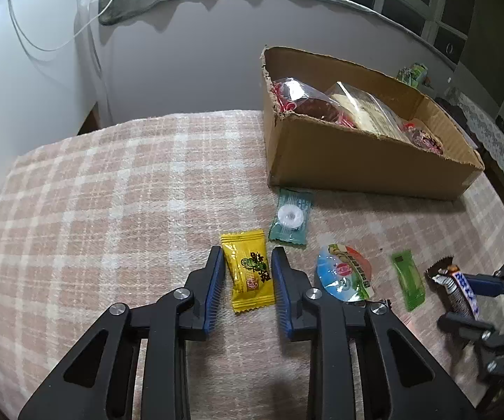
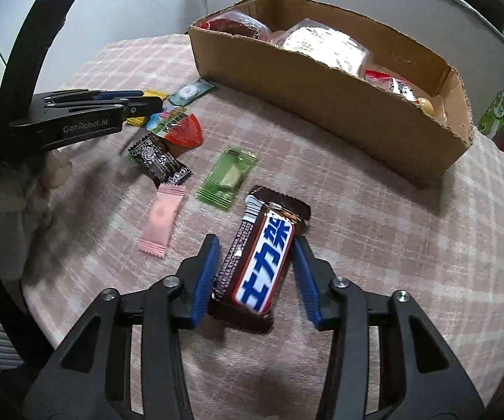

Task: Organize snacks
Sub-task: 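Grasp the Snickers bar with the right tool while the left tool grasps the yellow candy packet, then carry both candies over the box and open both tools to drop them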

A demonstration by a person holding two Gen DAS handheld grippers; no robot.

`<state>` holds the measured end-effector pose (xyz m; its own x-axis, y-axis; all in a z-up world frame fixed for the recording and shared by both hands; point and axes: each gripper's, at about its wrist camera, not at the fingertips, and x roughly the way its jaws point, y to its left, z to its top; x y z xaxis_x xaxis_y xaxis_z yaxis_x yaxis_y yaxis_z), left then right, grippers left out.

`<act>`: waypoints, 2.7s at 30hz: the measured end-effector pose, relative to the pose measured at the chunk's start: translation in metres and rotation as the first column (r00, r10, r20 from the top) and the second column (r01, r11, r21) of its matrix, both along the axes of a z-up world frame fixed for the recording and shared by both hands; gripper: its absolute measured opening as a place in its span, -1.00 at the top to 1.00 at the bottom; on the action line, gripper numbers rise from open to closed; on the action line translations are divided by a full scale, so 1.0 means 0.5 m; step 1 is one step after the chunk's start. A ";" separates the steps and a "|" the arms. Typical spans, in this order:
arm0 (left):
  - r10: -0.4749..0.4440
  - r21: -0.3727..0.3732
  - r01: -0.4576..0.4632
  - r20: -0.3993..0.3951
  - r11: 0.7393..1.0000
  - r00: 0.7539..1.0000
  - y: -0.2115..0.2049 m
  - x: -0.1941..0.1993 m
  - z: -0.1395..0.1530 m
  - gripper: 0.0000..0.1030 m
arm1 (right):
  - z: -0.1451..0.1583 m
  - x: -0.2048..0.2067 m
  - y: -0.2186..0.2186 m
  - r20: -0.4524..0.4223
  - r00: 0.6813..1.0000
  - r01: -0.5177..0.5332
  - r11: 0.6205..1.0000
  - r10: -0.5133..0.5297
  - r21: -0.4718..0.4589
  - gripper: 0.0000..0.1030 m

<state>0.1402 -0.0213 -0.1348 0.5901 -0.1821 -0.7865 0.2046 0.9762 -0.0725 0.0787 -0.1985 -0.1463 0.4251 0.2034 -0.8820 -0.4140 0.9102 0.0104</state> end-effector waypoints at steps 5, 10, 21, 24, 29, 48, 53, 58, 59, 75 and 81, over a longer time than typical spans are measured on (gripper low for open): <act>-0.009 0.016 0.009 0.009 1.000 1.000 -0.003 -0.004 0.000 0.58 | 0.001 -0.004 -0.004 0.012 1.000 -0.017 1.000 0.017 -0.023 0.36; -0.013 0.019 0.013 0.010 1.000 1.000 -0.007 -0.014 0.000 0.61 | 0.003 -0.006 -0.018 0.018 1.000 -0.008 1.000 0.008 -0.005 0.42; 0.011 -0.056 -0.009 0.023 0.998 1.000 0.026 -0.036 0.021 0.61 | 0.039 -0.023 -0.056 0.046 0.999 0.016 0.998 -0.019 0.055 0.43; 0.018 -0.081 -0.015 0.038 0.997 0.999 0.034 -0.043 0.036 0.61 | 0.055 -0.029 -0.062 0.061 0.998 0.018 0.998 -0.021 0.064 0.43; 0.020 -0.128 -0.010 0.080 0.992 0.997 0.043 -0.049 0.079 0.62 | 0.095 -0.035 -0.082 0.100 0.995 0.021 0.996 -0.029 0.085 0.43; -0.029 -0.140 0.054 0.174 0.989 0.984 -0.027 0.073 0.194 0.62 | 0.244 0.132 -0.187 0.253 0.952 0.138 0.980 -0.172 0.147 0.43; -0.045 -0.140 0.067 0.157 0.988 0.987 -0.052 0.123 0.195 0.62 | 0.239 0.197 -0.200 0.250 0.950 0.163 0.979 -0.189 0.123 0.43; -0.055 -0.130 0.073 0.136 0.989 0.989 -0.073 0.160 0.183 0.62 | 0.214 0.258 -0.206 0.229 0.953 0.178 0.978 -0.200 0.112 0.43; -0.058 -0.127 0.074 0.132 0.989 0.990 -0.078 0.169 0.179 0.62 | 0.207 0.267 -0.206 0.225 0.954 0.180 0.978 -0.200 0.109 0.43; -0.088 -0.126 0.100 0.093 0.987 0.992 -0.124 0.201 0.158 0.41 | 0.152 0.318 -0.206 0.182 0.964 0.182 0.980 -0.195 0.086 0.35; -0.069 -0.142 0.084 0.109 0.986 0.992 -0.117 0.192 0.174 0.18 | 0.176 0.295 -0.204 0.233 0.952 0.182 0.979 -0.198 0.087 -0.27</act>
